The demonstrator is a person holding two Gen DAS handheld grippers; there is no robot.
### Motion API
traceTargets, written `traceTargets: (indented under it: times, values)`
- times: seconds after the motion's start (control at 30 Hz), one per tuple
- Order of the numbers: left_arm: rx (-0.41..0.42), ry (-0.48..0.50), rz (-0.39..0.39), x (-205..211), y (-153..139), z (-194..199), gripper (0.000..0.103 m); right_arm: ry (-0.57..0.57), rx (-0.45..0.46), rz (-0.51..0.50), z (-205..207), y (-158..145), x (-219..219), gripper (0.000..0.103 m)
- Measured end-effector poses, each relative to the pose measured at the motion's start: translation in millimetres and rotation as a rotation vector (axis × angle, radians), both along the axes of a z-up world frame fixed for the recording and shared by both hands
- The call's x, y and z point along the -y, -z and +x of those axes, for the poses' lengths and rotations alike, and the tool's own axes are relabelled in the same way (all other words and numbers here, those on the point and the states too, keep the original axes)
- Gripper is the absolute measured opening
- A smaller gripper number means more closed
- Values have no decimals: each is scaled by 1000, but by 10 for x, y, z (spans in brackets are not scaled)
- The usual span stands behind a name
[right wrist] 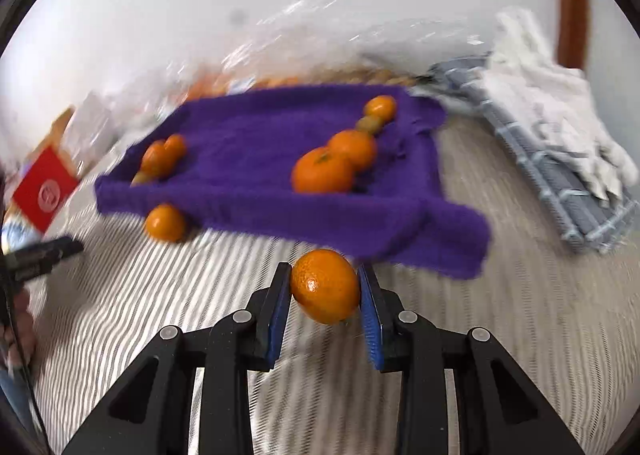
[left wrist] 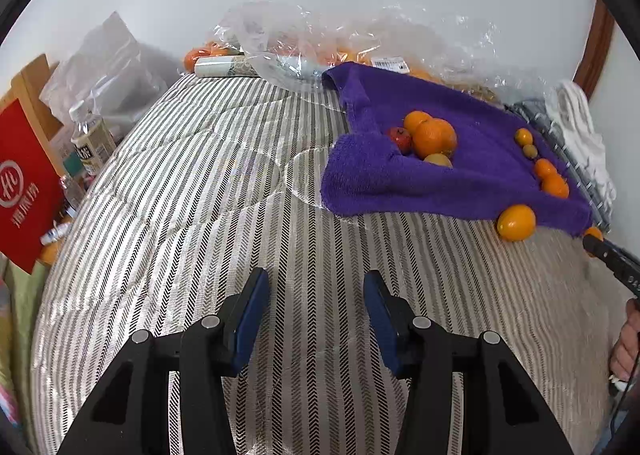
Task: Organize fruits
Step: 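Grasp a small orange on the bedspread with the right gripper and lift it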
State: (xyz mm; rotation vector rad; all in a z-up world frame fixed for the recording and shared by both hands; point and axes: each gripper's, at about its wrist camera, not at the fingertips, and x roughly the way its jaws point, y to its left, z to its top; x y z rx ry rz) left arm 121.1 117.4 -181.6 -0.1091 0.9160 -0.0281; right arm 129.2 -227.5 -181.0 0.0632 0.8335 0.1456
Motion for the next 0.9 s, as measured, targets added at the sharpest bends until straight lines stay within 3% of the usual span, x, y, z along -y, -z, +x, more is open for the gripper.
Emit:
traceTargets:
  times: [0.13, 0.33, 0.47, 0.67, 0.77, 0.9]
  values:
    - [4, -7, -45, -61, -3, 0, 47, 49, -16, -9, 23, 36, 83, 33]
    - [1, 36, -34, 57, -25, 20, 46, 82, -10, 5, 9, 22, 139, 33]
    - [-23, 122, -74, 366, -113, 52, 45, 104, -13, 12, 13, 27, 152, 33]
    - [4, 244, -109, 937, -349, 215, 46, 128, -17, 29, 0, 26, 199, 33]
    - [24, 279, -75, 1203, -341, 373, 46, 133, -18, 42, -6, 30, 204, 33]
    - [-19, 322, -58, 1454, -223, 526, 47, 121, -24, 41, 5, 44, 178, 33]
